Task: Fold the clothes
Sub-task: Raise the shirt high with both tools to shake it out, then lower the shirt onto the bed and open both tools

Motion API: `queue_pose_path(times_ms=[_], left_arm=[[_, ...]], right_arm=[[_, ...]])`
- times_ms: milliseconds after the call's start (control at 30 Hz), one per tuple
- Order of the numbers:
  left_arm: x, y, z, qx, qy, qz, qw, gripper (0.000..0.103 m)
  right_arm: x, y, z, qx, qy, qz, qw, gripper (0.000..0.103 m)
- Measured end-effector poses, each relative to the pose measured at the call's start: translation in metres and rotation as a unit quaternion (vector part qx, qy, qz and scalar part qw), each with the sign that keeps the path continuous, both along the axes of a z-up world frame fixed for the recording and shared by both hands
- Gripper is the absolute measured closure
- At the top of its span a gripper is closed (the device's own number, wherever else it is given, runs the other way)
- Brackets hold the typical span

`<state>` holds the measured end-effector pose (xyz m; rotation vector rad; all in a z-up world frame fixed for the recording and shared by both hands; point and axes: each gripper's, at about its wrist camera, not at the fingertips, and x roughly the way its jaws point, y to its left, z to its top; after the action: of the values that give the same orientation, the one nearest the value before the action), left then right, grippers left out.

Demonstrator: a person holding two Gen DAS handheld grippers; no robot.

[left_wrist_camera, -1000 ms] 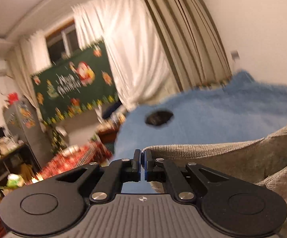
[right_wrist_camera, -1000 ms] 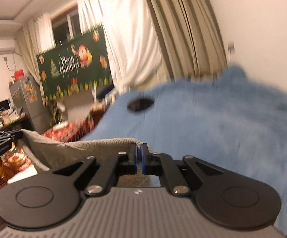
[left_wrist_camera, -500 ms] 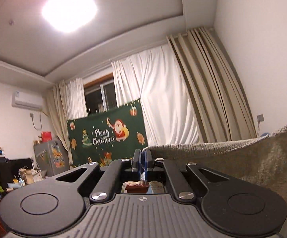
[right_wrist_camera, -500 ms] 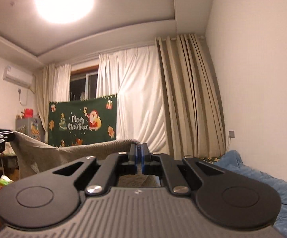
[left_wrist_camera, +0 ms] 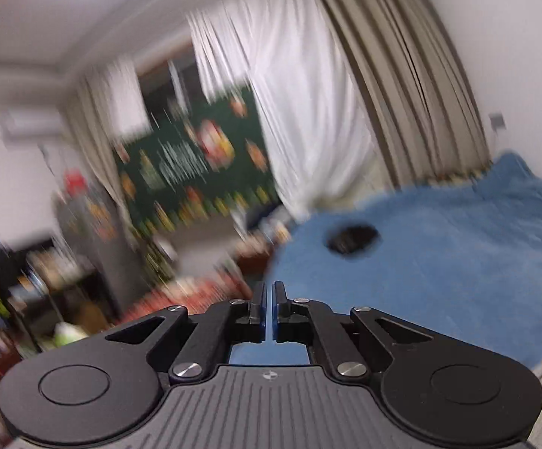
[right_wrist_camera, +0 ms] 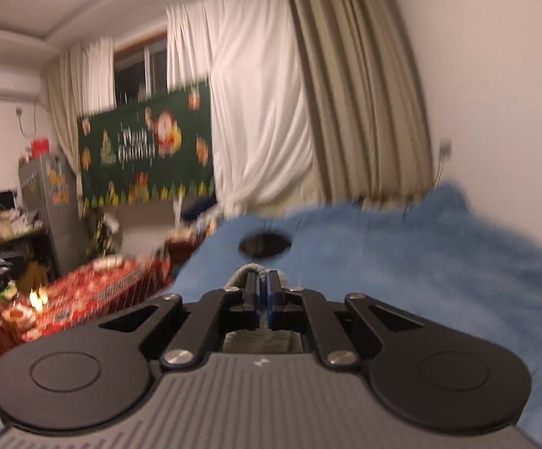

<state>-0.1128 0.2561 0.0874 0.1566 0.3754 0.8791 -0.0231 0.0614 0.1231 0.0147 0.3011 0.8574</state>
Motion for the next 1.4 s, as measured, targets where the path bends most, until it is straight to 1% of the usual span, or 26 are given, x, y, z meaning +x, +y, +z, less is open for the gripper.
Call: queue_pose_path(times_ms=[33, 67, 100, 167, 200, 267, 300, 333, 367, 400, 433, 500, 567, 600, 667, 767, 800, 833, 900, 933, 967, 1000, 1100, 1233, 1367, 1400], left_arm=[[0.017, 0.012, -0.019, -0.019, 0.015, -0.004, 0.9997, 0.101], [0.032, 0.022, -0.037, -0.046, 0.033, -0.02, 0.9982, 0.101], [0.043, 0.031, -0.056, -0.074, 0.054, -0.037, 0.9951, 0.101], [0.063, 0.047, -0.097, -0.126, 0.098, -0.065, 0.985, 0.1], [0.067, 0.053, -0.114, -0.143, 0.116, -0.078, 0.9798, 0.097], [0.071, 0.06, -0.144, -0.166, 0.149, -0.104, 0.9692, 0.095], [0.071, 0.062, -0.157, -0.18, 0.163, -0.117, 0.9629, 0.091], [0.067, 0.063, -0.167, -0.195, 0.174, -0.135, 0.9557, 0.091], [0.062, 0.062, -0.175, -0.21, 0.184, -0.155, 0.9477, 0.091], [0.058, 0.061, -0.183, -0.225, 0.193, -0.174, 0.939, 0.09], [0.053, 0.06, -0.191, -0.239, 0.203, -0.193, 0.9296, 0.084], [0.043, 0.057, -0.203, -0.258, 0.214, -0.221, 0.9157, 0.078], [0.035, 0.055, -0.209, -0.28, 0.218, -0.245, 0.9021, 0.078], [0.031, 0.053, -0.213, -0.293, 0.217, -0.258, 0.8947, 0.078], [0.03, 0.052, -0.218, -0.316, 0.216, -0.282, 0.8801, 0.078], [0.031, 0.046, -0.222, -0.335, 0.211, -0.309, 0.8648, 0.078], [0.033, 0.043, -0.223, -0.333, 0.212, -0.311, 0.8646, 0.078], [0.036, 0.04, -0.223, -0.326, 0.215, -0.31, 0.867, 0.078], [0.04, 0.032, -0.225, -0.314, 0.219, -0.316, 0.8681, 0.078], [0.041, 0.03, -0.226, -0.313, 0.222, -0.324, 0.865, 0.078], [0.042, 0.028, -0.225, -0.317, 0.225, -0.333, 0.8591, 0.078], [0.043, 0.027, -0.224, -0.32, 0.225, -0.34, 0.8554, 0.078], [0.041, 0.024, -0.219, -0.323, 0.22, -0.352, 0.8503, 0.078], [0.034, 0.02, -0.217, -0.322, 0.226, -0.367, 0.8431, 0.071], [0.038, 0.006, -0.226, -0.303, 0.25, -0.367, 0.8431, 0.071], [0.04, 0.002, -0.228, -0.298, 0.254, -0.365, 0.8447, 0.07]], right_arm=[[0.016, 0.018, -0.017, -0.023, 0.018, 0.002, 1.0, 0.1], [0.034, 0.036, -0.036, -0.047, 0.037, 0.002, 0.998, 0.1], [0.051, 0.051, -0.054, -0.072, 0.052, -0.004, 0.996, 0.1], [0.08, 0.07, -0.087, -0.117, 0.078, -0.011, 0.99, 0.1], [0.091, 0.076, -0.101, -0.132, 0.09, -0.004, 0.987, 0.1], [0.111, 0.083, -0.129, -0.157, 0.118, 0.017, 0.98, 0.098], [0.12, 0.084, -0.142, -0.166, 0.13, 0.018, 0.977, 0.093], [0.129, 0.085, -0.155, -0.174, 0.143, 0.019, 0.974, 0.092], [0.137, 0.081, -0.164, -0.174, 0.155, 0.021, 0.972, 0.088], [0.143, 0.074, -0.17, -0.164, 0.166, 0.024, 0.972, 0.078], [0.15, 0.066, -0.176, -0.153, 0.178, 0.027, 0.972, 0.073], [0.156, 0.053, -0.18, -0.142, 0.185, 0.029, 0.972, 0.071], [0.161, 0.041, -0.183, -0.135, 0.188, 0.031, 0.972, 0.068], [0.162, 0.036, -0.183, -0.136, 0.189, 0.03, 0.972, 0.066], [0.165, 0.022, -0.19, -0.146, 0.192, 0.025, 0.97, 0.066], [0.154, -0.004, -0.194, -0.153, 0.198, 0.023, 0.968, 0.066], [0.147, -0.017, -0.195, -0.153, 0.199, 0.022, 0.968, 0.066], [0.138, -0.034, -0.195, -0.153, 0.201, 0.021, 0.967, 0.066], [0.132, -0.047, -0.196, -0.15, 0.207, 0.018, 0.967, 0.066], [0.129, -0.052, -0.196, -0.148, 0.209, 0.017, 0.966, 0.066], [0.127, -0.056, -0.195, -0.148, 0.209, 0.016, 0.967, 0.066], [0.125, -0.059, -0.195, -0.148, 0.208, 0.014, 0.967, 0.066], [0.121, -0.068, -0.194, -0.149, 0.205, 0.011, 0.967, 0.065], [0.127, -0.067, -0.191, -0.173, 0.18, 0.011, 0.968, 0.061], [0.135, -0.047, -0.195, -0.212, 0.151, 0.028, 0.965, 0.061], [0.138, -0.041, -0.196, -0.221, 0.145, 0.033, 0.964, 0.061]])
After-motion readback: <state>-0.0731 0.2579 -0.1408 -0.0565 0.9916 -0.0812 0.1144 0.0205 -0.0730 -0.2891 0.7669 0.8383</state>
